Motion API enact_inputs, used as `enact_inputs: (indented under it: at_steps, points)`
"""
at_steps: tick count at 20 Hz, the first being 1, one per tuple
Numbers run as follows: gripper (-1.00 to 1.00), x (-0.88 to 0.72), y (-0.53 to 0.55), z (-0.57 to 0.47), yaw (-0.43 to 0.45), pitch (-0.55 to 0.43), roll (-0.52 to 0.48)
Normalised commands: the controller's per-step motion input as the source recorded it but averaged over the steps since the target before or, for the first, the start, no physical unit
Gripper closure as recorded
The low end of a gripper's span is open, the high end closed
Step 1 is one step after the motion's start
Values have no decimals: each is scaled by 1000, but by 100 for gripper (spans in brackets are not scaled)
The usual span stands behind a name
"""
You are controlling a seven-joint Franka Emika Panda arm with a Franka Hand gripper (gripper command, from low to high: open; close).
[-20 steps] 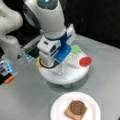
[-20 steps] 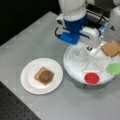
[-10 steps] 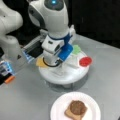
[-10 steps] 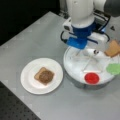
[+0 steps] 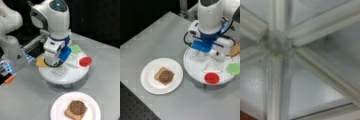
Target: Ingredient selection for cheeseburger or sandwich
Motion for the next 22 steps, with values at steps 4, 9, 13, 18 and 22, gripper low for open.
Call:
enact_inputs:
  at_steps: [4,9,13,18,22]
  points:
    - [-100,-276,119,-155,5,-256,-143]
    - [-100,-172,70,-132,-22,-241,-84]
    - [-100,-120,15,-132,-2,-216,-46]
    - [-100,-86,16,-136,-5,-183,-34]
    - [-100,-60,39,-128,-5,-152,-25]
